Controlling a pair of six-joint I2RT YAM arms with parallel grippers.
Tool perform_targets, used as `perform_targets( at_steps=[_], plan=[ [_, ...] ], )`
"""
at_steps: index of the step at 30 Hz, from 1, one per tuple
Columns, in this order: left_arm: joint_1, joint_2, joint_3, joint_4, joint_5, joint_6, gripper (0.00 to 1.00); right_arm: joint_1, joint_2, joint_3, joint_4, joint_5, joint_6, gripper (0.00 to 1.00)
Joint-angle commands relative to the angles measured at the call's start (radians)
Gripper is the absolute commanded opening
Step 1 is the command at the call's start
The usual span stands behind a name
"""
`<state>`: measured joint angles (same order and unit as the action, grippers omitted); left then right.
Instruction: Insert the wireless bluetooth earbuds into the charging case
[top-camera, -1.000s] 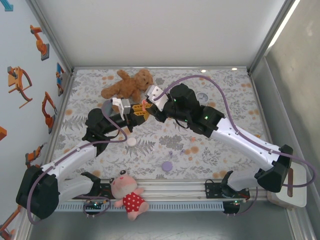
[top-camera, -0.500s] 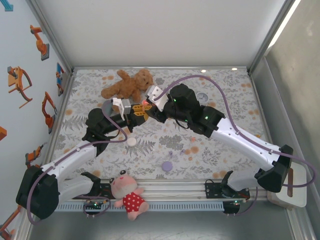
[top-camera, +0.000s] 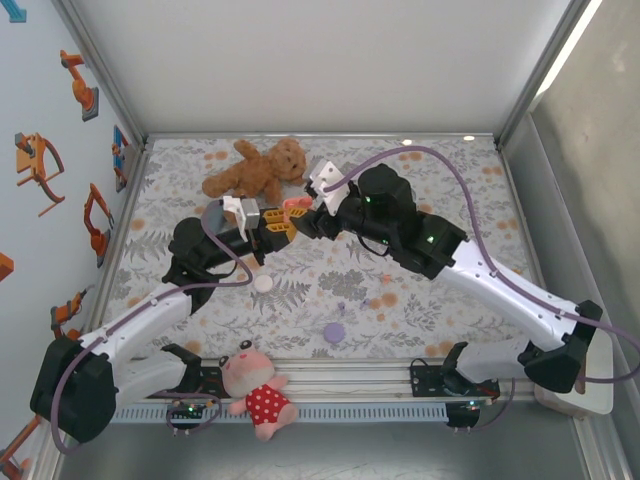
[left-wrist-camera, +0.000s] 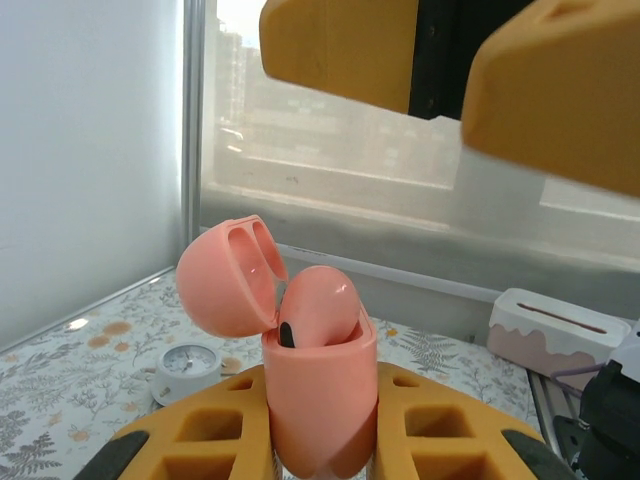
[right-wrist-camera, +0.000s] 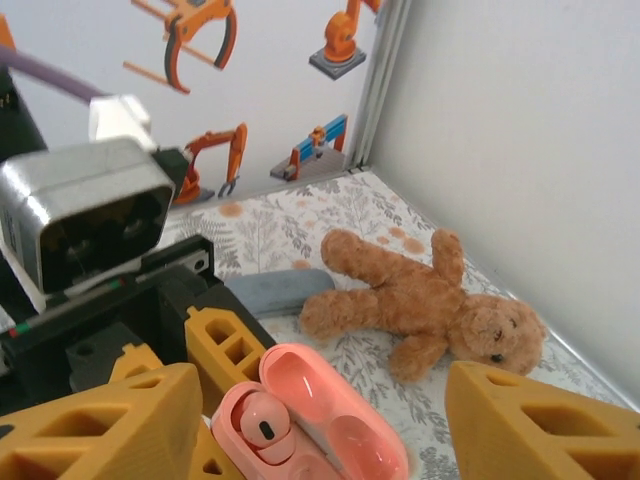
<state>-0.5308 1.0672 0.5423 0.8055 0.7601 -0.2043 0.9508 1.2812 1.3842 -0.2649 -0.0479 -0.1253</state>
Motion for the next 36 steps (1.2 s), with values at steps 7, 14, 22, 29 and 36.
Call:
perform_targets(
  at_steps=[7,14,22,29,36],
  plan=[
    [-0.008,-0.037,0.005,0.018,0.018,0.022,0.0,-0.001,-0.096,-0.033,0.057,0.205,0.11,0.89],
    [-0.01,-0.056,0.004,0.015,0.017,0.02,0.0,-0.027,-0.146,-0.082,0.02,0.286,0.18,0.98],
    [-0.011,-0.085,0.002,0.013,0.02,0.02,0.0,-0.091,-0.209,-0.129,-0.093,0.349,0.258,1.0],
    [-0.014,-0.104,0.013,0.006,0.022,0.021,0.0,-0.242,-0.243,-0.218,-0.194,0.25,0.417,1.0],
    [-0.016,-0.119,0.02,-0.021,0.021,0.038,0.0,-0.415,-0.231,-0.319,-0.328,0.092,0.529,0.99]
  ],
)
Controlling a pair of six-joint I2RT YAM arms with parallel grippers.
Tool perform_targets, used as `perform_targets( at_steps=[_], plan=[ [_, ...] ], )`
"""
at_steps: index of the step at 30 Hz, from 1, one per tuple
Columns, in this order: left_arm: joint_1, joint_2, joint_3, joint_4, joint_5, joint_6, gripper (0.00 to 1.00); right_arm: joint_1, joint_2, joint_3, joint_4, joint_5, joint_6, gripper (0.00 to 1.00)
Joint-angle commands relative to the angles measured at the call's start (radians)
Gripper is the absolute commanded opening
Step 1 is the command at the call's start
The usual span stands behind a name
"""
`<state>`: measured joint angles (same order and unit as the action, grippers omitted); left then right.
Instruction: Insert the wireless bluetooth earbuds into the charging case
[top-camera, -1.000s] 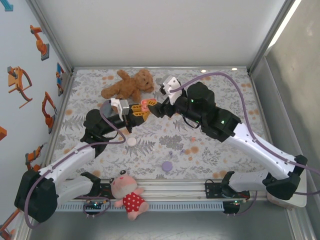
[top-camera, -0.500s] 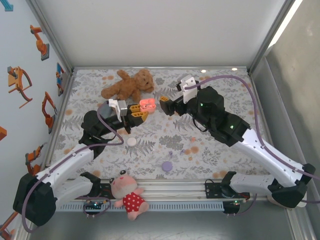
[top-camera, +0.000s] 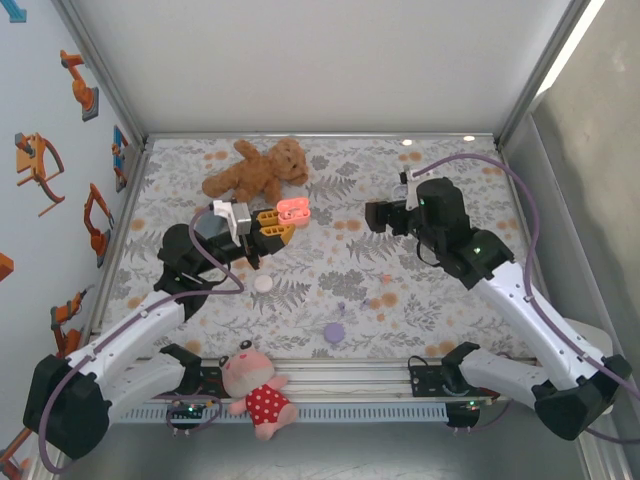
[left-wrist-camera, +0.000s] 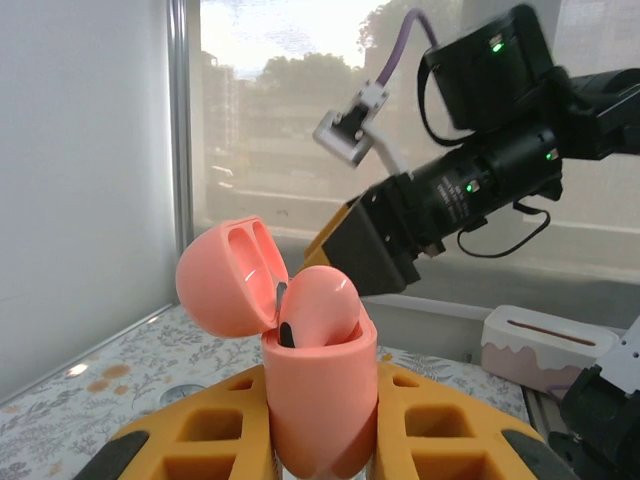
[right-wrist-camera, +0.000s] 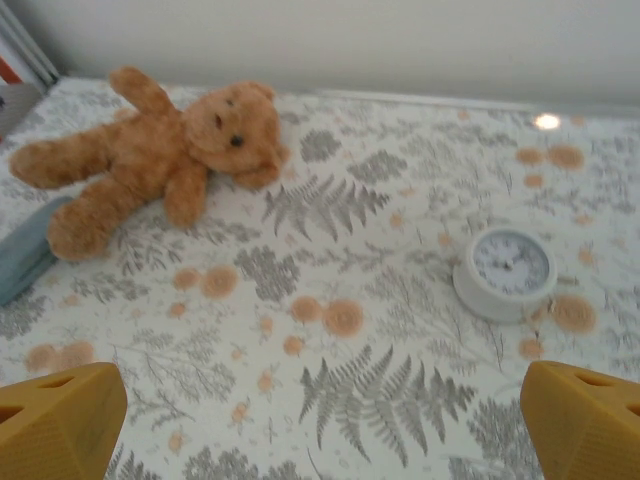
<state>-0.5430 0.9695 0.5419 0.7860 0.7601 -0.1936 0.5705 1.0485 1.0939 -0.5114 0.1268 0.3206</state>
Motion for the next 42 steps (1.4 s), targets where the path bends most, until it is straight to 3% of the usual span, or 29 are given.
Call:
perform_targets(
  at_steps=[1,5,8,13,17,42],
  plan=[
    [-0.004,-0.025,0.02,-0.006,0.02,0.029,0.0,-0.057,0.007,-0.047,-0.094,-0.108,0.091,0.99],
    [-0.005,-0.02,0.022,-0.009,0.02,0.033,0.0,-0.125,0.055,-0.139,-0.111,-0.194,0.123,0.96],
    [-0.005,-0.018,0.023,-0.008,0.022,0.032,0.0,-0.138,0.116,-0.194,-0.118,-0.19,0.126,0.93],
    [-0.005,-0.018,0.026,-0.017,0.022,0.037,0.0,-0.139,0.289,-0.215,-0.122,-0.216,0.147,0.73],
    [-0.007,-0.023,0.033,-0.045,0.025,0.045,0.0,-0.139,0.377,-0.225,-0.072,-0.259,0.17,0.65],
    [-0.014,-0.096,0.044,-0.191,0.001,0.106,0.0,-0.145,0.536,-0.267,0.022,-0.274,0.222,0.36]
  ],
)
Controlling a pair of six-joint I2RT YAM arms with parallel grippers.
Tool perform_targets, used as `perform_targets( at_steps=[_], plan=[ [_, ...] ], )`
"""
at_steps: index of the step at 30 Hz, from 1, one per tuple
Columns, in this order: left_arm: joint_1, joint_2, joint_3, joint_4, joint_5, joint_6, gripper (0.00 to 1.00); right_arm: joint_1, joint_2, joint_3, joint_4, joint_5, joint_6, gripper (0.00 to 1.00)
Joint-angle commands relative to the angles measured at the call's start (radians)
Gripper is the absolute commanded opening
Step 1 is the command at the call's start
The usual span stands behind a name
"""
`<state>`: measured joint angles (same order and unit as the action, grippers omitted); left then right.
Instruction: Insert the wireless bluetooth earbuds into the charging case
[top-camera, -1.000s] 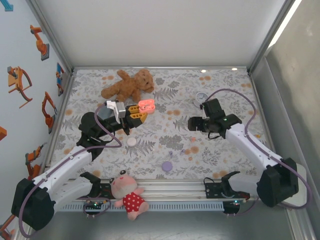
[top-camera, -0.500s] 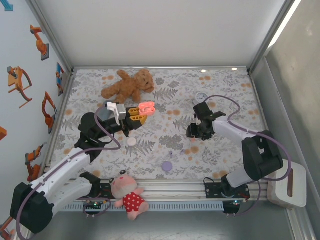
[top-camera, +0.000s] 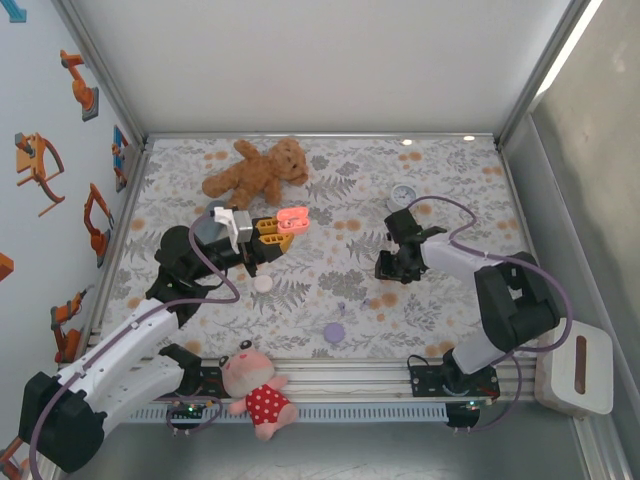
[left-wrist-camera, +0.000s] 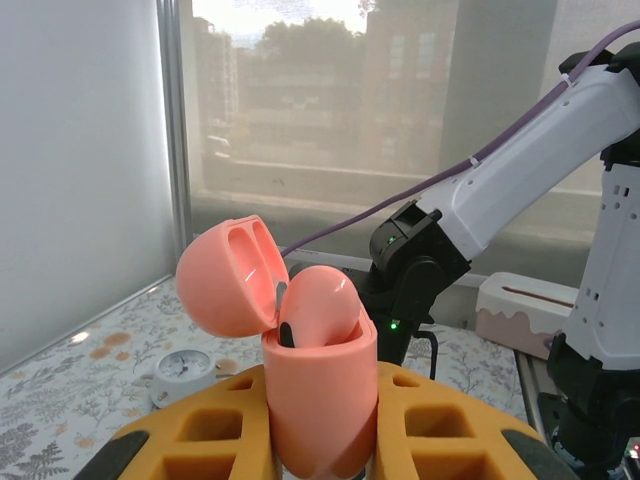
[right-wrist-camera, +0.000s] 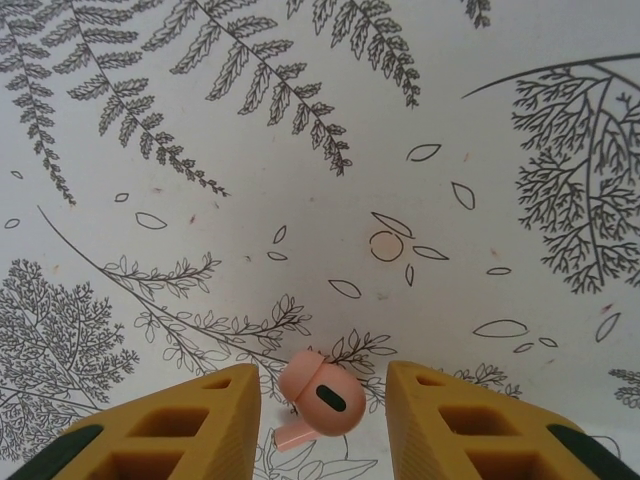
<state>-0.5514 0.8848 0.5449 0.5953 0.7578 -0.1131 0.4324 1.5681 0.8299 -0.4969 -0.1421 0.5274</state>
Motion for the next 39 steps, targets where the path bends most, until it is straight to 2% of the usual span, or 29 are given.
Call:
perform_targets(
  at_steps=[1,18,32,39],
  plan=[
    [-0.005,-0.013,0.04,-0.003,0.004,0.026,0.0,-0.007,0.019,-0.003,0.009,-0.007,0.015,0.36],
    [-0.005,-0.026,0.041,-0.025,-0.007,0.041,0.0,-0.007,0.048,0.007,-0.009,-0.014,-0.019,0.2],
    [-0.008,-0.016,0.036,-0.022,-0.013,0.037,0.0,-0.005,-0.053,0.041,-0.042,0.021,-0.094,0.18],
    [-0.009,0.012,0.008,0.044,-0.032,-0.007,0.0,0.005,-0.115,0.071,-0.049,0.019,-0.155,0.18]
  ],
)
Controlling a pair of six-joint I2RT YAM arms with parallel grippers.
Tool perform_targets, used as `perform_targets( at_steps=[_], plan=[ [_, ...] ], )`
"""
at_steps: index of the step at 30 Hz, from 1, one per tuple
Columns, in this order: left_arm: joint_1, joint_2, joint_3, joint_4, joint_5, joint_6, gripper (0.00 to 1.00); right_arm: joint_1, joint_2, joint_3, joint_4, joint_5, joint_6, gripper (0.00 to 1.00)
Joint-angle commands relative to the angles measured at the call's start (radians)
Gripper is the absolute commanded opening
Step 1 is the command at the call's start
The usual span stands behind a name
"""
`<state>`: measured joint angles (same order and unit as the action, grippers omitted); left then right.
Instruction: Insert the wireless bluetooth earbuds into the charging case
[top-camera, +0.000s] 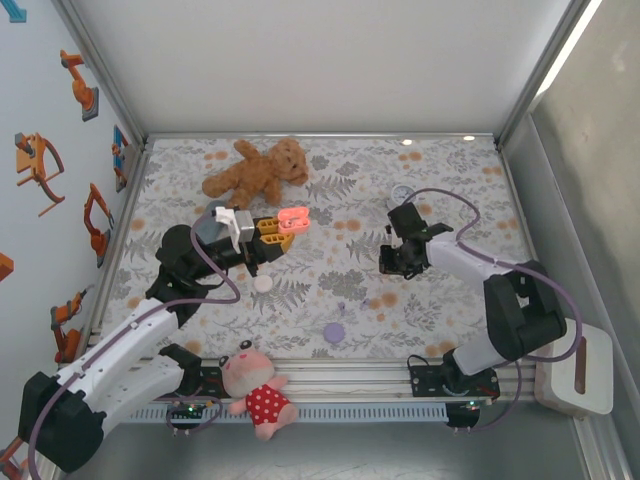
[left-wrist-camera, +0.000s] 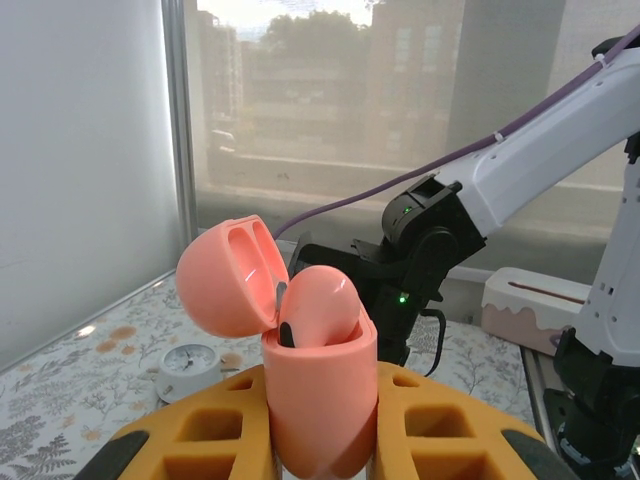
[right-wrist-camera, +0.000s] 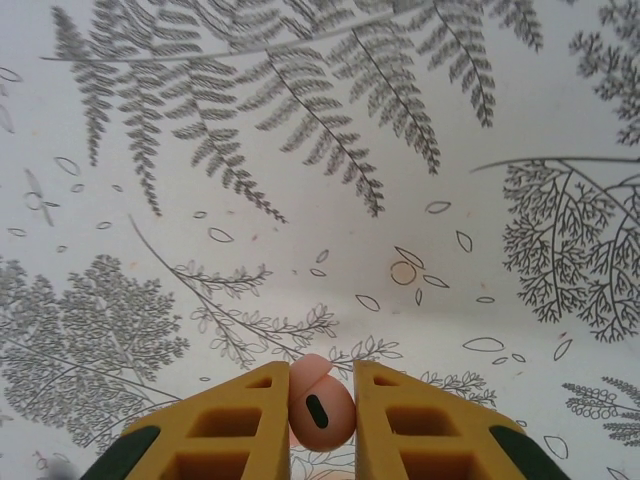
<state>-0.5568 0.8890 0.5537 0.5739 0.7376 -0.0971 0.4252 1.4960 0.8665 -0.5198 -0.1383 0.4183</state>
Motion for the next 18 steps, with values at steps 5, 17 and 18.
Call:
perform_targets(
  at_steps=[5,17,18],
  plan=[
    [-0.008,0.048,-0.025,0.13,-0.032,-0.07,0.0,0.023,-0.099,0.059,-0.031,0.011,-0.091,0.17],
    [-0.028,0.219,-0.03,0.315,-0.009,-0.155,0.0,0.058,-0.315,0.157,-0.028,-0.044,-0.251,0.17],
    [-0.029,0.233,-0.024,0.326,-0.004,-0.161,0.0,0.061,-0.326,0.171,-0.029,-0.053,-0.265,0.17]
  ],
)
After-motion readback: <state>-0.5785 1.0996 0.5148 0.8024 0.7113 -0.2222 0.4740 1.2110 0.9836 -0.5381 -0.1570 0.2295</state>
